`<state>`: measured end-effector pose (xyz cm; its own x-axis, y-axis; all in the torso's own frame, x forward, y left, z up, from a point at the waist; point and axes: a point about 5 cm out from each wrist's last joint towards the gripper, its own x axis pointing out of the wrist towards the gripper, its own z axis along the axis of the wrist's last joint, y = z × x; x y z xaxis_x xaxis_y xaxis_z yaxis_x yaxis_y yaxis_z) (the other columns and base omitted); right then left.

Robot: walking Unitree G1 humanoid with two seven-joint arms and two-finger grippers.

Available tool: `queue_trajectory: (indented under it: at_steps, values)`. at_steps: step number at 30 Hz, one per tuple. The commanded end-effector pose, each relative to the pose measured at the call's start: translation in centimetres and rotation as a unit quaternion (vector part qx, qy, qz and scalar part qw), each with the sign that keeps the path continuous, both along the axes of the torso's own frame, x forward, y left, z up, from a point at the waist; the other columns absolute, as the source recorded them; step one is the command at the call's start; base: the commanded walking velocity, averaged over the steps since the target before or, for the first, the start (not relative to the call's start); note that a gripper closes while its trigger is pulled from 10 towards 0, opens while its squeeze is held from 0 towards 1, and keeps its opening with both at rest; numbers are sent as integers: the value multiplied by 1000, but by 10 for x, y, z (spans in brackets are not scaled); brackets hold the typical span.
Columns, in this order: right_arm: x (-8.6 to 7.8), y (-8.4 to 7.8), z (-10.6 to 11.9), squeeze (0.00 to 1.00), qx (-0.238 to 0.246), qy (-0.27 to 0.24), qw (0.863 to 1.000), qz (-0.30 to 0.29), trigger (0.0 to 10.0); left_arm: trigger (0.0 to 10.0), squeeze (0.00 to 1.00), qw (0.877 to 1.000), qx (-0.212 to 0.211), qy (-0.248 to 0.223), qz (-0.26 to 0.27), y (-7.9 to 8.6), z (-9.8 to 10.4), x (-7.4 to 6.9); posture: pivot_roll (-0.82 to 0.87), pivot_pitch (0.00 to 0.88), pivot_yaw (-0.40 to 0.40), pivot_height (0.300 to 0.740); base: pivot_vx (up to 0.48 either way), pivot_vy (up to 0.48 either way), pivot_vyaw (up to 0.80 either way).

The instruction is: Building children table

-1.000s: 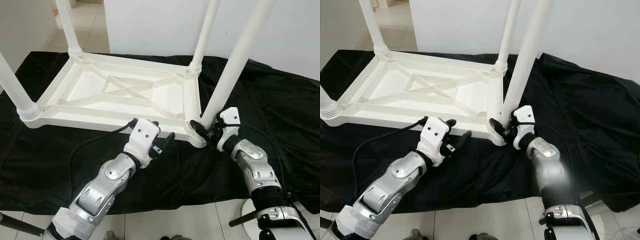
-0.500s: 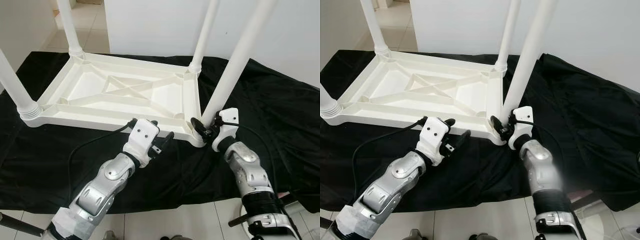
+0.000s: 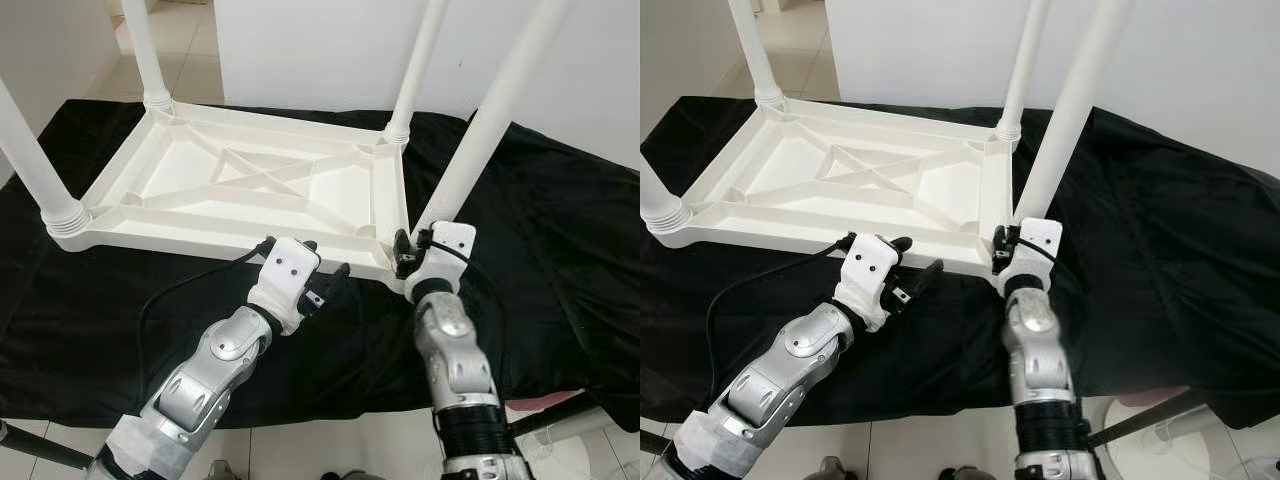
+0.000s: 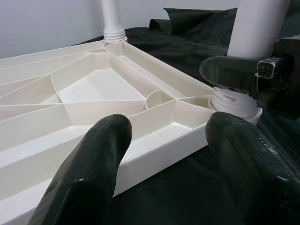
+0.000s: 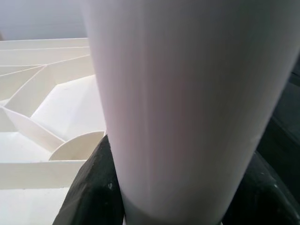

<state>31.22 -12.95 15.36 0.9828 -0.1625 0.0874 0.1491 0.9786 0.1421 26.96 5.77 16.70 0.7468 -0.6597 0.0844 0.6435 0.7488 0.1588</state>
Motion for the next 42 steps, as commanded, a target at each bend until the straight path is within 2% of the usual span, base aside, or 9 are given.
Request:
queue_trajectory:
  at_steps: [1, 4, 5, 14, 15, 25, 33, 39, 42]
  values:
    - [-3, 1, 6, 329, 11, -15, 1000, 10, 10000, 10000, 0, 998, 17, 0, -66, -6, -1, -6, -24, 87, -59, 740, 0, 0, 0]
    - [-4, -1, 6, 329, 12, -15, 1000, 14, 10000, 10000, 0, 998, 20, -2, -67, -6, -2, -6, -23, 87, -59, 740, 0, 0, 0]
    - [-4, -2, 7, 1000, 13, -21, 1000, 16, 10000, 10000, 0, 998, 19, -2, -65, -6, -1, -6, -21, 88, -59, 740, 0, 0, 0]
    - [-10, -19, 9, 1000, -15, -41, 997, 67, 10000, 10000, 0, 998, 19, 0, -60, -3, -2, -7, -17, 87, -64, 740, 0, 0, 0]
    - [-10, -21, 7, 0, -24, -37, 995, 86, 10000, 10000, 0, 998, 20, 0, -61, -3, -2, -7, -18, 85, -64, 740, 0, 0, 0]
    - [-5, -29, -2, 0, -56, -23, 985, 163, 10000, 10000, 0, 998, 23, -3, -64, -3, -4, -6, -19, 70, -63, 740, 0, 0, 0]
    - [-3, -24, -8, 0, -77, -65, 970, 223, 10000, 10000, 0, 998, 7, -22, -56, -1, -6, -2, -6, 65, -56, 740, 0, 0, 0]
    - [-4, -19, -16, 0, -103, -90, 968, 211, 10000, 10000, 0, 998, -52, -5, -18, 4, -8, 9, -12, 66, -43, 740, 0, 0, 0]
    - [-4, -19, -19, 0, -82, -93, 971, 206, 10000, 10000, 0, 999, -53, -3, -11, 5, -13, 11, -14, 65, -42, 740, 0, 0, 0]
